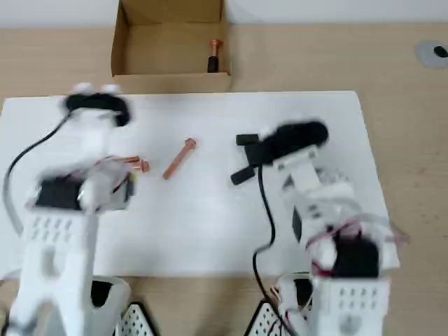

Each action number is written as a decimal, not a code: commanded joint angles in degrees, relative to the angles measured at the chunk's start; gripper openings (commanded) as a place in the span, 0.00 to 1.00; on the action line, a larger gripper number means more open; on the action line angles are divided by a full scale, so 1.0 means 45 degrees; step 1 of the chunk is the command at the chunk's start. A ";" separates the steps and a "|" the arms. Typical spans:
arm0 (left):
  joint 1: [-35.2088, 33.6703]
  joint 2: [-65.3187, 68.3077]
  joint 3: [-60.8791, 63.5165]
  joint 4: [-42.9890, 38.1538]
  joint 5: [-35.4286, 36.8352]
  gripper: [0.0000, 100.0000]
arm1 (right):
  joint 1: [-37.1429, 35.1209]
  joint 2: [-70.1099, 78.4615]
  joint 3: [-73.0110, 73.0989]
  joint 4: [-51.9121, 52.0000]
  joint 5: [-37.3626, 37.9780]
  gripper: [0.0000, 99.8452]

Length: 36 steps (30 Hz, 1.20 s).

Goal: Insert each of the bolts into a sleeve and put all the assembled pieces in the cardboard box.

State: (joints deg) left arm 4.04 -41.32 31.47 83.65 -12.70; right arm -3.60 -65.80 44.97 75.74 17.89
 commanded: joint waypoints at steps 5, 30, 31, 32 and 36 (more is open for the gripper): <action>0.2325 0.2217 -0.3106 -0.0274 -0.1524 0.10 | -0.0264 0.7179 -0.4835 0.2813 0.0801 0.01; 0.2286 1.0872 -0.5880 -0.4161 -0.2462 0.17 | 0.6613 -0.0694 -0.1709 0.2442 0.2344 0.01; 0.2286 1.1028 -0.6076 -0.4161 -0.2462 0.17 | 0.6613 -0.0987 -0.1534 0.2442 0.2344 0.01; 0.2286 1.1165 -0.6271 -0.4161 -0.2462 0.17 | 0.6613 -0.1182 -0.1338 0.2442 0.2364 0.01; 0.2286 1.1751 -0.6838 -0.4161 -0.2501 0.17 | 0.6672 -0.1631 -0.0635 0.2540 0.2383 0.01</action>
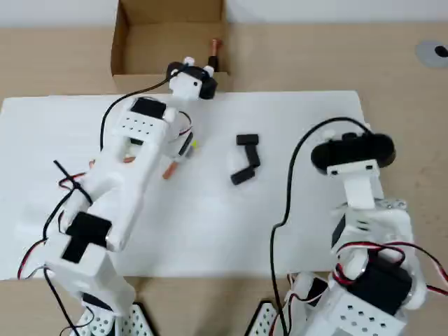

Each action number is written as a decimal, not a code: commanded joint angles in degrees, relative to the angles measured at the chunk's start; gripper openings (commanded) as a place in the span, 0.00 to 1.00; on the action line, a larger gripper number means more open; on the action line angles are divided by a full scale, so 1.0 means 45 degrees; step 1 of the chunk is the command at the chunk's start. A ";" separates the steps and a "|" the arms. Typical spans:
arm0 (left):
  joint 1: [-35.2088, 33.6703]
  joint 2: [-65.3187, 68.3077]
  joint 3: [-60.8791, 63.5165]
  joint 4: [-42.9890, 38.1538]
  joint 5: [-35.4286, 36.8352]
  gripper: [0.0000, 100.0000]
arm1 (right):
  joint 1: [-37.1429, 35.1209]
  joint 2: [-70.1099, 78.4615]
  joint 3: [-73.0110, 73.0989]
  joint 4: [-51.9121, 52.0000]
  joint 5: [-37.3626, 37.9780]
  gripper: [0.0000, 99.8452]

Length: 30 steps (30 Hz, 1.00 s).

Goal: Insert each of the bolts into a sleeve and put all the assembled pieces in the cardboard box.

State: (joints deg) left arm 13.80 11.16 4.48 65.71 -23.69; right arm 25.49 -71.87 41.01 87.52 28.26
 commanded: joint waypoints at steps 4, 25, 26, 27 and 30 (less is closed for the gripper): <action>0.0117 0.0869 -0.1250 -0.0176 -0.0117 0.17 | 0.0225 -0.0381 0.0381 -0.0020 0.0039 0.01; 0.0195 0.4015 -0.3438 -0.0078 -0.0606 0.17 | 0.0225 -0.1182 0.0381 0.0078 0.0039 0.01; 0.0195 0.4112 -0.3438 -0.0078 -0.0606 0.17 | 0.0225 -0.1182 0.0381 0.0078 0.0039 0.01; 0.0195 0.4190 -0.3438 -0.0078 -0.0606 0.17 | 0.0225 -0.1182 0.0381 0.0078 0.0039 0.01; 0.0195 0.4269 -0.3399 -0.0078 -0.0606 0.17 | 0.0225 -0.1182 0.0400 0.0039 0.0039 0.01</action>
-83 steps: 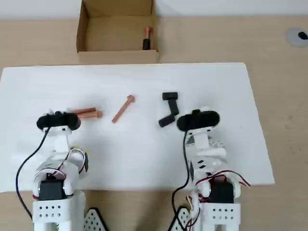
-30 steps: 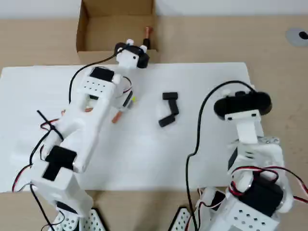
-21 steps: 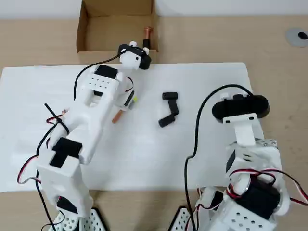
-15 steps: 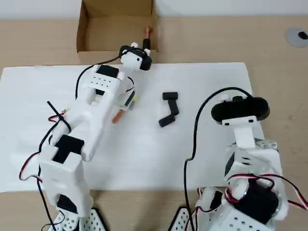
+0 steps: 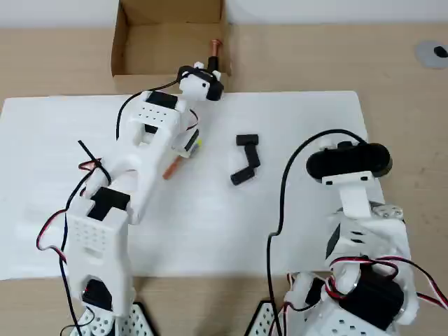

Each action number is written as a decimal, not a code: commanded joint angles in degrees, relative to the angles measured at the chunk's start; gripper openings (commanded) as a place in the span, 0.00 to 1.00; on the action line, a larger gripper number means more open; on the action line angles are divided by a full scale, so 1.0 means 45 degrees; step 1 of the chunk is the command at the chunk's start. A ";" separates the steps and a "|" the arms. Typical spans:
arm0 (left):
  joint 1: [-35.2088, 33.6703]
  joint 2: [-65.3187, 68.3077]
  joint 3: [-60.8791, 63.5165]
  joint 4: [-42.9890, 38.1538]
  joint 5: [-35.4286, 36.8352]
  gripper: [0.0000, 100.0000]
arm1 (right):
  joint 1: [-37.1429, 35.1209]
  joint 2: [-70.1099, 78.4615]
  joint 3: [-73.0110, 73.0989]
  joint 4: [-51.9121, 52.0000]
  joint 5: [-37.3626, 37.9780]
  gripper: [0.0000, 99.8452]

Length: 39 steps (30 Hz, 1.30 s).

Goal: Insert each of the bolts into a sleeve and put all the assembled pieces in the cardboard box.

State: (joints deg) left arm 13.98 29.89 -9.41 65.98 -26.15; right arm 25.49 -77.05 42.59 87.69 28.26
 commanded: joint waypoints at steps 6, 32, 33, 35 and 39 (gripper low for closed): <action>0.0293 0.0068 -0.0371 0.0508 -0.0020 0.01 | 0.0225 -0.0029 0.0068 -0.0039 0.0039 0.01; 0.0645 -0.8625 -0.1758 0.4278 0.3946 0.01 | -0.0049 0.0088 0.0010 0.0547 0.0117 0.01; 0.0762 -0.9504 -0.1582 0.4591 0.4063 0.01 | -0.0361 0.0088 0.0010 0.0781 0.0117 0.01; 0.0918 -1.1165 -0.0899 0.5001 0.4044 0.01 | -0.1123 0.0088 -0.0010 0.1172 0.0137 0.01; 0.0430 -1.4193 0.1446 0.5099 0.3946 0.01 | -0.2452 0.0400 -0.0713 0.1289 0.0137 0.01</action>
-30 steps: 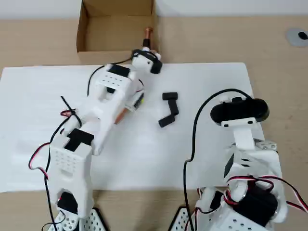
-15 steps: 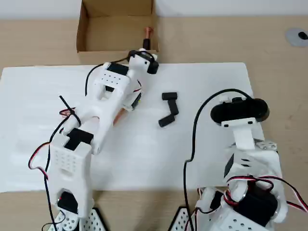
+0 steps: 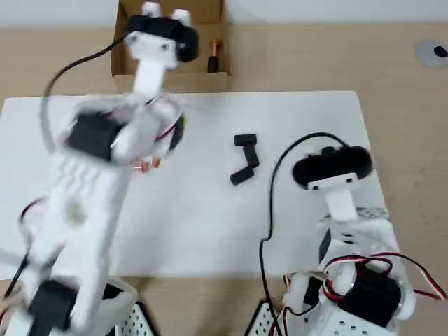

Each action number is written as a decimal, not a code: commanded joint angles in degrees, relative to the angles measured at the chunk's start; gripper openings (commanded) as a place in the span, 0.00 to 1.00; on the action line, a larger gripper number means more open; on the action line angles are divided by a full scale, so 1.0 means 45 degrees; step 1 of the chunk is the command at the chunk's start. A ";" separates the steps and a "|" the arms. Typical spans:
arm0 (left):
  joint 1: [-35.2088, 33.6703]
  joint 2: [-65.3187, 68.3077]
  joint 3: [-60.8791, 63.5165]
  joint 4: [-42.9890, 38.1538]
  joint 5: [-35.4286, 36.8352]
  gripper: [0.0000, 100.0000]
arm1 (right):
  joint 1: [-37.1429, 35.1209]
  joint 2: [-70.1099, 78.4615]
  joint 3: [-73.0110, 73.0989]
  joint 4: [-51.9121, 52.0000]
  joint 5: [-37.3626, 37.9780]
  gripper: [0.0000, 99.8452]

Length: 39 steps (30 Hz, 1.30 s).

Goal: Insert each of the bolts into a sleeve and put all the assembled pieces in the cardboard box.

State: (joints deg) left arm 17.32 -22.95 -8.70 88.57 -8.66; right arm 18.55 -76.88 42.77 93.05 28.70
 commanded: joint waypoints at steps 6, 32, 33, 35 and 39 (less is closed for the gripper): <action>-0.0430 -0.7140 0.6916 0.0000 -0.0117 0.01 | -0.2374 0.3429 -0.3057 0.0430 -0.1250 0.01; -0.7560 -1.6498 1.4261 -0.3126 0.1856 0.01 | -0.7746 1.3919 -0.5949 -0.1270 0.0606 0.08; -0.7560 -1.6498 1.4261 -0.3165 0.1836 0.01 | -0.7726 1.4369 -0.6085 -0.1270 0.0645 0.10; -0.7560 -1.6479 1.4418 -0.3360 0.1836 0.01 | -0.7707 1.5111 -0.6359 -0.1446 0.0723 0.12; -0.7560 -1.6479 1.4593 -0.3380 0.1856 0.01 | -0.7687 1.6361 -0.7004 -0.1875 0.1797 0.11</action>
State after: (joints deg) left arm -16.00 -96.62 57.23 74.86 -0.57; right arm -15.30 -5.58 15.34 85.58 32.92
